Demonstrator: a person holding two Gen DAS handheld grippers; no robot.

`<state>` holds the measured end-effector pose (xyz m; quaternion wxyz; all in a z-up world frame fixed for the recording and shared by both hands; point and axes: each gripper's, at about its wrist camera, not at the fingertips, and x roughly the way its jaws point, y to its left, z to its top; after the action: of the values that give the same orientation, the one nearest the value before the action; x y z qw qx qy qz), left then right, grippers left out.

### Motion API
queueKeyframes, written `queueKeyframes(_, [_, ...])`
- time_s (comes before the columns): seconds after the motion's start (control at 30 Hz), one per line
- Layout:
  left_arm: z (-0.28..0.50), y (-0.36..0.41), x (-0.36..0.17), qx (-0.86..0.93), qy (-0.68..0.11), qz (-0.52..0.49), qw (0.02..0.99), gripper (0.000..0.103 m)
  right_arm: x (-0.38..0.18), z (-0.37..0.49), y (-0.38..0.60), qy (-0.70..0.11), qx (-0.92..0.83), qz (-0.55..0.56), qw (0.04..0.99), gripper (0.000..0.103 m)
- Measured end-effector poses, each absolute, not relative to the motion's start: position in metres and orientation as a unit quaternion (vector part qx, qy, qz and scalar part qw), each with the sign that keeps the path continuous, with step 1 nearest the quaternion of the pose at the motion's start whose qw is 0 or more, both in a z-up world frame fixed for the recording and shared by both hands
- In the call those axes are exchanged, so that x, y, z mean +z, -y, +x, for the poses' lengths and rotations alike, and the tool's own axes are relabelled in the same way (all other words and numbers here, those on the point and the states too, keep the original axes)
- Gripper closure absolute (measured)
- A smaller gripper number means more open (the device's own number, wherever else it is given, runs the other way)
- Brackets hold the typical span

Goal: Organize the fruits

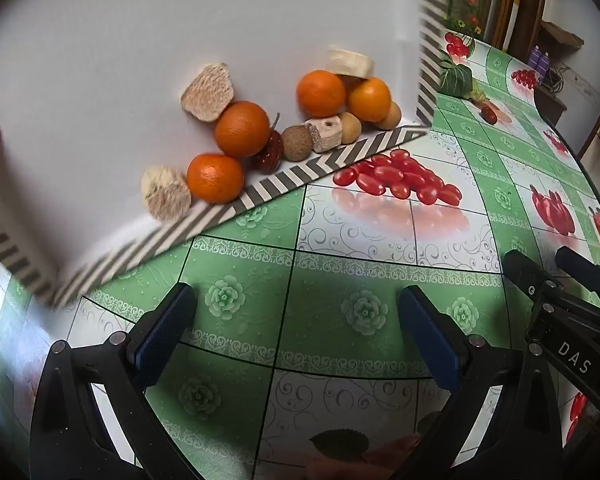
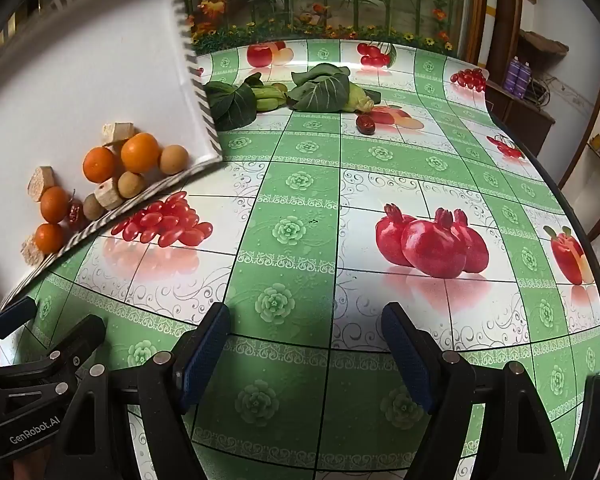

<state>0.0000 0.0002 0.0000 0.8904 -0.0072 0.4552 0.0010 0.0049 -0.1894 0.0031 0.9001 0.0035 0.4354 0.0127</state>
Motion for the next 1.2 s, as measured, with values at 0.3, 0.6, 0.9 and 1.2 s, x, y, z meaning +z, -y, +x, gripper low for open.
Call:
queueKeyframes(0.3, [-0.0003, -0.0012, 0.0004, 0.001, -0.455, -0.006, 0.891, 0.0, 0.003, 0.0048, 0.1895, -0.435, 0.013, 0.004, 0.9, 0.026])
queueKeyframes(0.6, [-0.003, 0.0009, 0.0008, 0.002, -0.455, -0.005, 0.891, 0.0, 0.0059, 0.0045, 0.1883, -0.435, 0.013, 0.004, 0.9, 0.025])
queueKeyframes(0.9, [-0.0017, 0.0013, 0.0004, 0.002, -0.455, -0.005, 0.89, 0.0, 0.0036, 0.0051, 0.1888, -0.435, 0.013, 0.004, 0.9, 0.025])
queueKeyframes(1.2, [-0.0001, -0.0002, -0.0006, 0.002, -0.455, -0.005, 0.89, 0.0, 0.0034, 0.0067, 0.1868, -0.438, 0.02, 0.002, 0.899, 0.019])
